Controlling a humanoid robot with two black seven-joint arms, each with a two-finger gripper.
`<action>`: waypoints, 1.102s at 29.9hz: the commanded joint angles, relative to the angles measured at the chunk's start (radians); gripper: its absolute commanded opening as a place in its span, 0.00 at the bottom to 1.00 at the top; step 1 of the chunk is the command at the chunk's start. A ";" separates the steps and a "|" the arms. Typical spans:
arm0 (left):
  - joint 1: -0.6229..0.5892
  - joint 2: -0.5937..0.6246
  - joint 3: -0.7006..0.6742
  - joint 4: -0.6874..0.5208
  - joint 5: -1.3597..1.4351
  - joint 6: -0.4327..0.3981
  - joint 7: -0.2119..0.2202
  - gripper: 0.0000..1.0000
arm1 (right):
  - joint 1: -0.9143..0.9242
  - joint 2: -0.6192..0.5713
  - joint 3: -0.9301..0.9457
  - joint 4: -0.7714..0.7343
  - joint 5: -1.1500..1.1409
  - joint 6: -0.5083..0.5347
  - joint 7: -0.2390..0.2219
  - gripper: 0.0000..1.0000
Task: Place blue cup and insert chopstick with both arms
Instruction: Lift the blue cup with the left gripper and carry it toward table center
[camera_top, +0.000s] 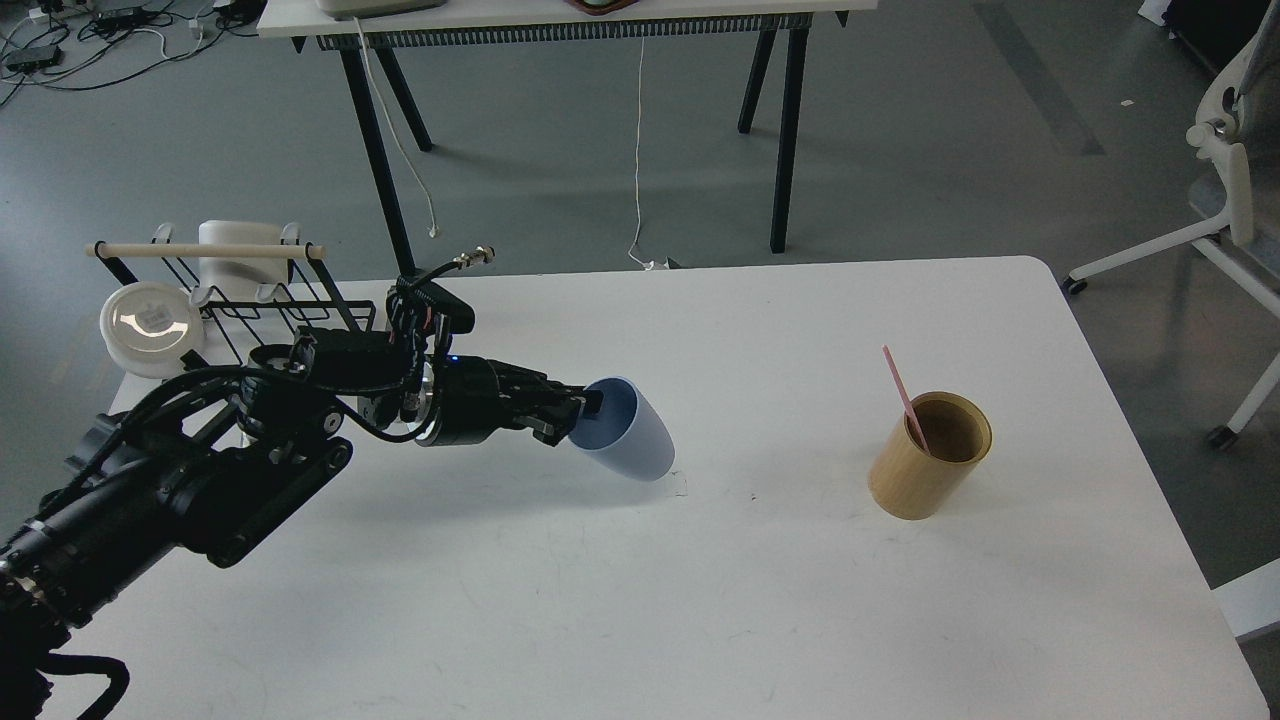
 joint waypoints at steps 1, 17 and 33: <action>0.000 0.008 0.001 0.000 0.000 0.000 0.000 0.05 | -0.002 0.002 0.000 -0.004 0.000 0.000 0.000 0.99; -0.038 0.061 -0.091 -0.072 0.000 0.000 0.000 0.06 | -0.005 0.000 0.000 -0.018 0.001 0.000 0.000 0.99; 0.130 0.185 -0.059 -0.526 0.000 0.000 0.000 0.07 | -0.006 0.011 0.000 -0.018 0.000 0.000 0.000 0.99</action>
